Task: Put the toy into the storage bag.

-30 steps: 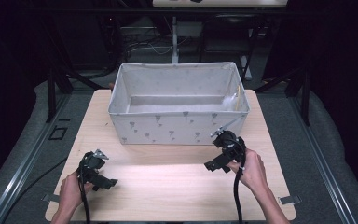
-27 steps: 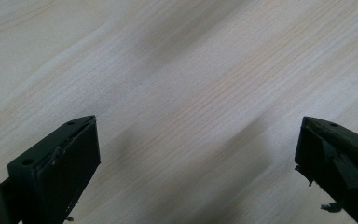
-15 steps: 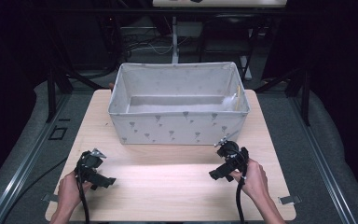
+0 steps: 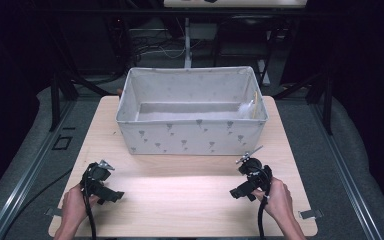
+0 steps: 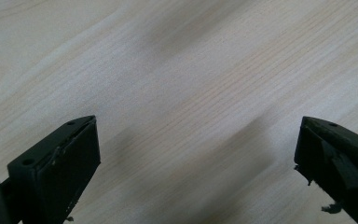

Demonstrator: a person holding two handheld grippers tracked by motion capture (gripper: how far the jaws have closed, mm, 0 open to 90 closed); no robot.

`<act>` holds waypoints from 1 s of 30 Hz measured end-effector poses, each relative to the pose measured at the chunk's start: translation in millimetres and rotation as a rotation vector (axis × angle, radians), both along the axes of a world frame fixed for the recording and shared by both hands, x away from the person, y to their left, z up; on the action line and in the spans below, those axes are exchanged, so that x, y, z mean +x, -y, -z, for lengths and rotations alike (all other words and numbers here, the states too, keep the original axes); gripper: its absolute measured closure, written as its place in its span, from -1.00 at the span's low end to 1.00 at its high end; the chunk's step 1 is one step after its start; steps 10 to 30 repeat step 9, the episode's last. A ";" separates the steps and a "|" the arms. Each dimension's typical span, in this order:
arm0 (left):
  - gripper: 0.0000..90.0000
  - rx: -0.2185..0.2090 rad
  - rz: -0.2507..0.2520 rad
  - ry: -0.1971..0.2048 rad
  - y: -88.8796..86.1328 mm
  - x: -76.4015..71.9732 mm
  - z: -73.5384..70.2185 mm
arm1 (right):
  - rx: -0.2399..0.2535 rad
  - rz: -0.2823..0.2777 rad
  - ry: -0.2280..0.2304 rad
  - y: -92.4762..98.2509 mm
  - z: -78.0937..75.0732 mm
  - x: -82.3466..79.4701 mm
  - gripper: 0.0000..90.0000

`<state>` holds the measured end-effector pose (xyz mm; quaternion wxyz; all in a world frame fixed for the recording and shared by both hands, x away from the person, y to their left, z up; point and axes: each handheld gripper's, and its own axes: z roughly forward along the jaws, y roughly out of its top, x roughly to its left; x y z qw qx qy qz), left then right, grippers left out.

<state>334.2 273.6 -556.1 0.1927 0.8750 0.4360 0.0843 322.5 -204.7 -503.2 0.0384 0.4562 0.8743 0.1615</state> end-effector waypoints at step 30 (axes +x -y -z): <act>-1.00 -0.004 0.010 -0.010 2.9 1.1 1.2 | -0.002 -0.004 -0.010 1.7 -1.4 -0.3 -0.90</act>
